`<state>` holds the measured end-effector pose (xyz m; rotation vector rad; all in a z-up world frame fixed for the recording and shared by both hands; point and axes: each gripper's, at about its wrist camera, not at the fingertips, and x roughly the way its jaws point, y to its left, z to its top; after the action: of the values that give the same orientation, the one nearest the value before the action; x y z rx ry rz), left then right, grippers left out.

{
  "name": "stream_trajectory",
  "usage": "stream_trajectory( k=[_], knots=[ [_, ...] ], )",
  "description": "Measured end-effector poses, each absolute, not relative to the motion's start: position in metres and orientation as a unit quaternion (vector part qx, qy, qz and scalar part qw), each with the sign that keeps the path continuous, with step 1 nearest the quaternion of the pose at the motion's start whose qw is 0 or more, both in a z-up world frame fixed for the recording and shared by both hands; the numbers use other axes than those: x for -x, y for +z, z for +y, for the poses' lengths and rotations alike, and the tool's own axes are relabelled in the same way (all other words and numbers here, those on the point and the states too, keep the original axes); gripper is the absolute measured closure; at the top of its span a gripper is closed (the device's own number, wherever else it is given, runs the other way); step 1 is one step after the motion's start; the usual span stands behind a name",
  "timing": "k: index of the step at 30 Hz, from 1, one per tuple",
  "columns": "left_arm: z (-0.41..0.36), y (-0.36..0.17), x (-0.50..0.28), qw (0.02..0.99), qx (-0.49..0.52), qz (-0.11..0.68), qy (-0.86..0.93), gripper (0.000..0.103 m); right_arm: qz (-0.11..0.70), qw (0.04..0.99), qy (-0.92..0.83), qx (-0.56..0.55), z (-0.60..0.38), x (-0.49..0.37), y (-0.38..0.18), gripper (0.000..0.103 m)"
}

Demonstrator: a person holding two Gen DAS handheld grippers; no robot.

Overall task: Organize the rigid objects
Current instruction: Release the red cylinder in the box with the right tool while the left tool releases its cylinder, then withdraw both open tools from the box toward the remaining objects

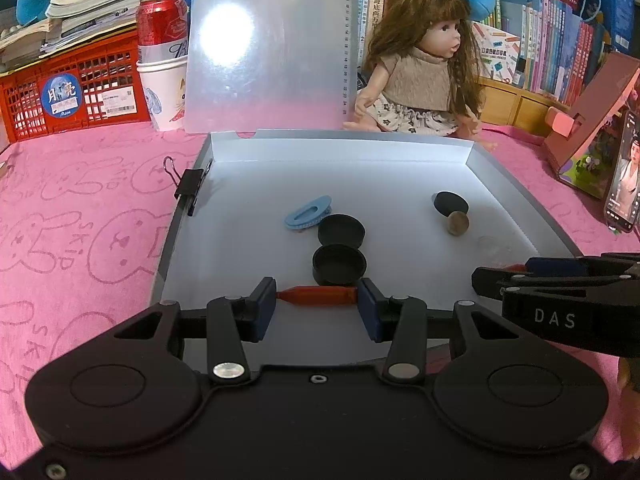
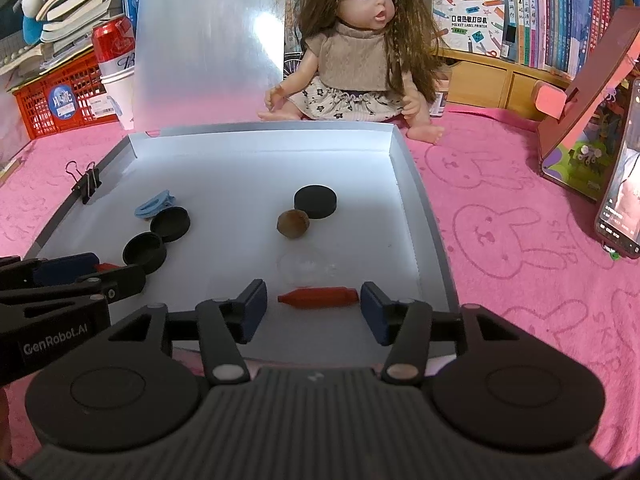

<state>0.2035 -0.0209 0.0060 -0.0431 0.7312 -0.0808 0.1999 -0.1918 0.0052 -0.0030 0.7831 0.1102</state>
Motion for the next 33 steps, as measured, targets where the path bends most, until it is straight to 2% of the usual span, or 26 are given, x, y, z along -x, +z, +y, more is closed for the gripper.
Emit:
stream_trajectory(
  k=[8,14,23,33],
  knots=[
    [-0.021,0.013,-0.193,0.937,0.022,0.345,-0.046,0.045,0.364,0.929,0.058,0.019,-0.188,-0.188,0.011,0.022],
    [-0.018,0.021,-0.183,0.940,0.028,0.337,-0.052,0.037,0.348,0.935,0.059,0.028,-0.188,-0.177,0.019,0.017],
    [-0.016,0.028,-0.160,0.944,0.019,0.325,-0.057,0.031,0.333,0.940,0.062,0.036,-0.189,-0.157,0.028,0.015],
    [-0.014,0.036,-0.130,0.948,0.007,0.312,-0.066,0.029,0.320,0.944,0.063,0.042,-0.189,-0.134,0.036,0.014]
  ],
)
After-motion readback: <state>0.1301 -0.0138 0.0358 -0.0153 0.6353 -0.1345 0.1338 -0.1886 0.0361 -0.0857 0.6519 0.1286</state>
